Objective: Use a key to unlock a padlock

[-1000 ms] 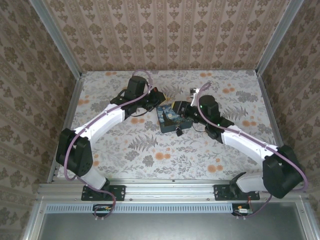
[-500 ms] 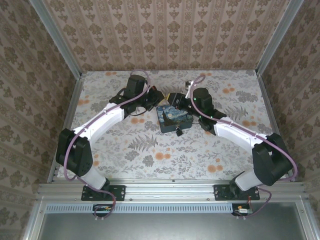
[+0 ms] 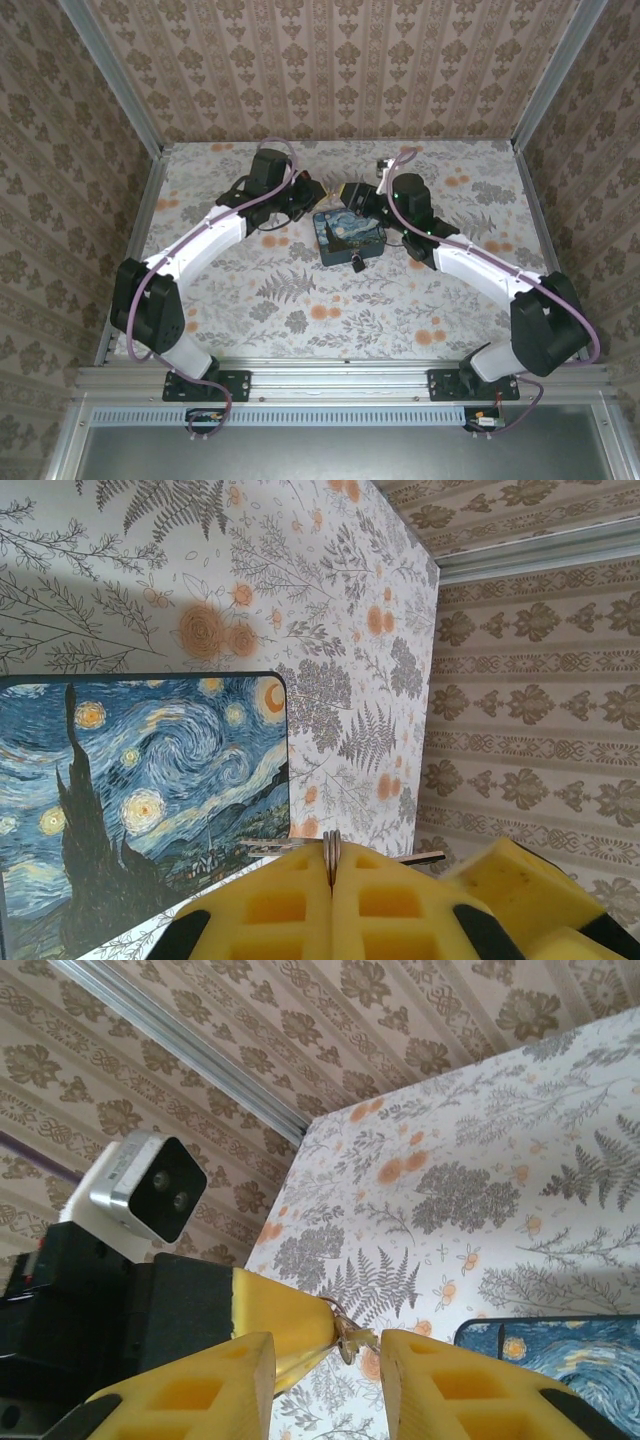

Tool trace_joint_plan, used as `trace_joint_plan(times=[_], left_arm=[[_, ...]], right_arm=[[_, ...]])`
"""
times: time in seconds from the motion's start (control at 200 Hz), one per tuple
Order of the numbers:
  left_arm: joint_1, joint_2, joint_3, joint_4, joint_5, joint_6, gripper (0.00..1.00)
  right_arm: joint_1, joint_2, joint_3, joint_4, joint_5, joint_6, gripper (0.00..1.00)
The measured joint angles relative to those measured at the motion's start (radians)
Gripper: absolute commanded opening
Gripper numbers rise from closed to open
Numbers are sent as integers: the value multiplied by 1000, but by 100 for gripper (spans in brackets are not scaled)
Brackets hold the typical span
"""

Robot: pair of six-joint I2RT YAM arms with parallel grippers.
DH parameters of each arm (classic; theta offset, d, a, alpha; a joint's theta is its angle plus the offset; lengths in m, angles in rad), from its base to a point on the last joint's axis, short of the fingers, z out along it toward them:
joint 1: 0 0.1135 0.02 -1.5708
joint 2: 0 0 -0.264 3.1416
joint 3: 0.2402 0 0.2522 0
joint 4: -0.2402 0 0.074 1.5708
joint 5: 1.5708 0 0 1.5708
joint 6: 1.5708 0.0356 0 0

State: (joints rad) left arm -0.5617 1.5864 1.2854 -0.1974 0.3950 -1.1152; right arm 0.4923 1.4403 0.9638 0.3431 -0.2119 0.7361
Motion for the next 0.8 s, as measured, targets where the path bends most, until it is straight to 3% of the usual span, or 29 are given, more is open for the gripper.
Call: trace_joint_plan(times=[0.8], left_arm=[[-6, -27, 16, -18, 0, 0, 0]], right_arm=[[-4, 50, -2, 23, -58, -3, 37]])
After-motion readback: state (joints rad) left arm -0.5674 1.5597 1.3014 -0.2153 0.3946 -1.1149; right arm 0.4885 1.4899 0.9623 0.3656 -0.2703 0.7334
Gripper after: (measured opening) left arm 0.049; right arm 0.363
